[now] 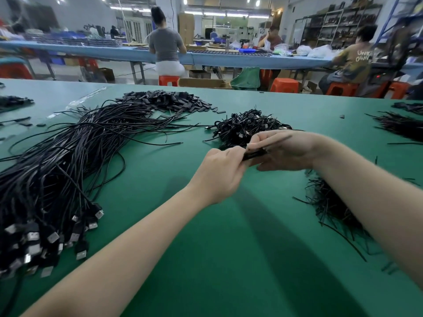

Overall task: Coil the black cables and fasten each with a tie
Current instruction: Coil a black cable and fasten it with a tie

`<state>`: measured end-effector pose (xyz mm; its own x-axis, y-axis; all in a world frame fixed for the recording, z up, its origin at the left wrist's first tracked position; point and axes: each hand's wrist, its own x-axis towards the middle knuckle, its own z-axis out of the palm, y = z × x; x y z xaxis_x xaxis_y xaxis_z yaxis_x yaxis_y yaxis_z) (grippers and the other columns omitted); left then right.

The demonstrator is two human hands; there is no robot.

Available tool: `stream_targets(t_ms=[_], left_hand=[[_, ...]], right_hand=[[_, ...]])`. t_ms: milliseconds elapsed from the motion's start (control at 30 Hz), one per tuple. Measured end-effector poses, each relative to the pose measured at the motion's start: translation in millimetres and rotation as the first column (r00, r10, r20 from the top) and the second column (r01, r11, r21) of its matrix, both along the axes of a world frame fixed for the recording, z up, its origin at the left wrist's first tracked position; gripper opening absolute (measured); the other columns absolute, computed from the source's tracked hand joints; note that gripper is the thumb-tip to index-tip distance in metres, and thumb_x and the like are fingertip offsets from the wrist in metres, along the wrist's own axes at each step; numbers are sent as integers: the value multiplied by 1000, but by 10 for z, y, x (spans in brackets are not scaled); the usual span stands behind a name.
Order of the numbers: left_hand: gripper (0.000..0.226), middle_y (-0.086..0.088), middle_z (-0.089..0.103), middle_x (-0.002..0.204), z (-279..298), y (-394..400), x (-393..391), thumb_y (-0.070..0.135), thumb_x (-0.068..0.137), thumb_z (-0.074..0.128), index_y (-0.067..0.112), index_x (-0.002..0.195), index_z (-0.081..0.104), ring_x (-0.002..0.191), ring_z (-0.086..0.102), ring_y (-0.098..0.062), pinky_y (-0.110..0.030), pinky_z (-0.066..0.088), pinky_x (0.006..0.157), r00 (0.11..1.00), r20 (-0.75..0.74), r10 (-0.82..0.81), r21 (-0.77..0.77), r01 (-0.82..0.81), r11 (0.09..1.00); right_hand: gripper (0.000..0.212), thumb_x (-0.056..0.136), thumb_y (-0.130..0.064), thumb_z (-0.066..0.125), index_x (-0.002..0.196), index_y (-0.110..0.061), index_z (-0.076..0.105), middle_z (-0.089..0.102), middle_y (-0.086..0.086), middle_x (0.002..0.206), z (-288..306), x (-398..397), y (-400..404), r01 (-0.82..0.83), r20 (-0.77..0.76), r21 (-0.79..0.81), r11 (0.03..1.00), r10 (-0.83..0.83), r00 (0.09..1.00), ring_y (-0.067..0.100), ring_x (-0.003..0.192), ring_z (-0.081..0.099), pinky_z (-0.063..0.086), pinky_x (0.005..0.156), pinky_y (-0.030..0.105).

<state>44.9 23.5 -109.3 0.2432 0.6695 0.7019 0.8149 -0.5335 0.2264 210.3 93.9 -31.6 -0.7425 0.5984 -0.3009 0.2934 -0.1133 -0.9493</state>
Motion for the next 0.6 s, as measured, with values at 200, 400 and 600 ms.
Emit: stream_targets(t_ms=[200,400,600], left_hand=[[28,15,50,61,-26,75,13,15,105,31,15,81,44,55,41,-1,-14,34,53,528,846,77,-370,476,798],[14,16,49,45,-113,104,45,30,105,33,19,98,40,42,34,-2,-19,27,47,410,859,307,-490,482,727],[20,7,36,61,-137,128,8,30,105,34,19,89,37,48,29,-7,-20,23,46,234,907,350,-420,564,711]], right_hand=[[15,89,-18,57,75,-19,62,61,-8,61,-568,-421,-145,372,-223,-322,871,-452,864,11,62,57,43,61,23],[17,87,-18,67,74,-19,56,56,-5,65,-856,-620,-231,740,-284,35,672,-703,652,8,57,52,42,57,24],[16,89,-15,65,77,-16,55,57,-3,64,-853,-582,-265,708,-316,-103,698,-698,643,8,52,50,43,55,23]])
